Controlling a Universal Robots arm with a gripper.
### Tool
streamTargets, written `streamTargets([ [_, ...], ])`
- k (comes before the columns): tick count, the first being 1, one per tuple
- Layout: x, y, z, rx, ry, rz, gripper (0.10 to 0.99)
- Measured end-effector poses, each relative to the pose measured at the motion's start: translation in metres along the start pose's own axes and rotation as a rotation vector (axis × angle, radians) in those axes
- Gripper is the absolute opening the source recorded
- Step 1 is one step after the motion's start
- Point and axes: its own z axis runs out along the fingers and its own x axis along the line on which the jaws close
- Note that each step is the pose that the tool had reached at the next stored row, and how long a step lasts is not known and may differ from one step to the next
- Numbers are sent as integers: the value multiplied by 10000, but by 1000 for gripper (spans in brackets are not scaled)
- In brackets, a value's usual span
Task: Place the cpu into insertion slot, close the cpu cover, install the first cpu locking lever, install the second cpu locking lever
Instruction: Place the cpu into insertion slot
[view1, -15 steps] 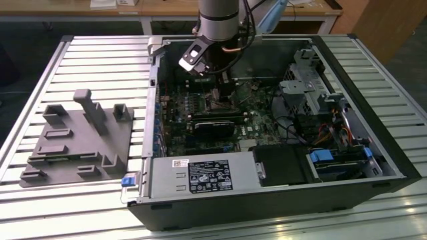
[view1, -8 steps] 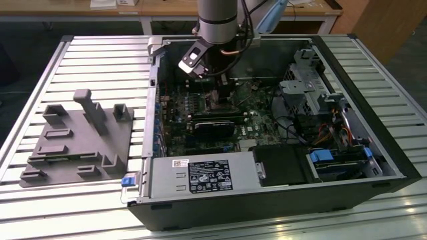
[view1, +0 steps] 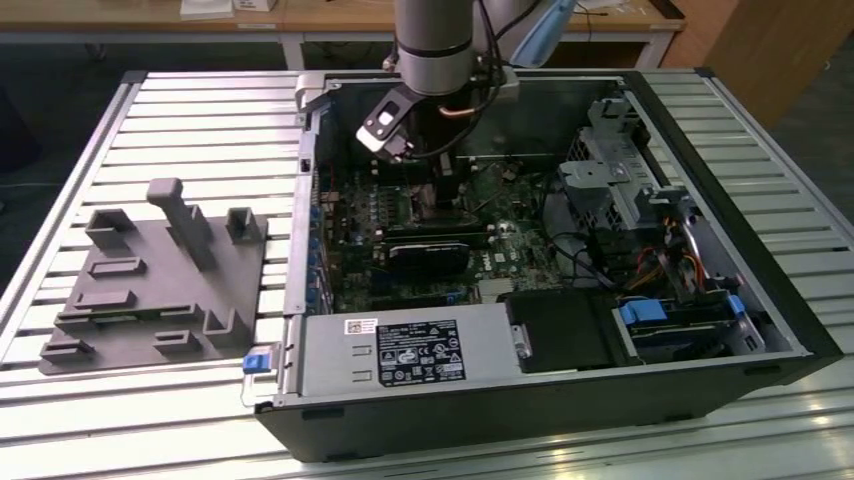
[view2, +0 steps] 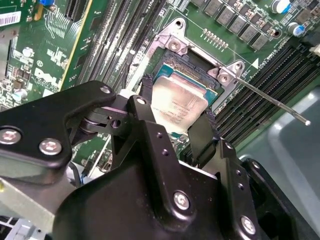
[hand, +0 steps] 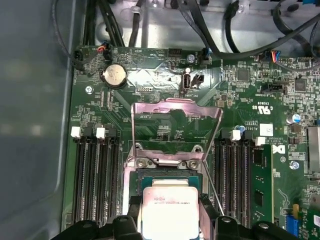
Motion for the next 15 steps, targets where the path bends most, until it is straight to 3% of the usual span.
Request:
streamTargets([
  [7,1,-12,41,-2,-10,103,537],
  [15,4,-57,89,-283,33,116,537],
])
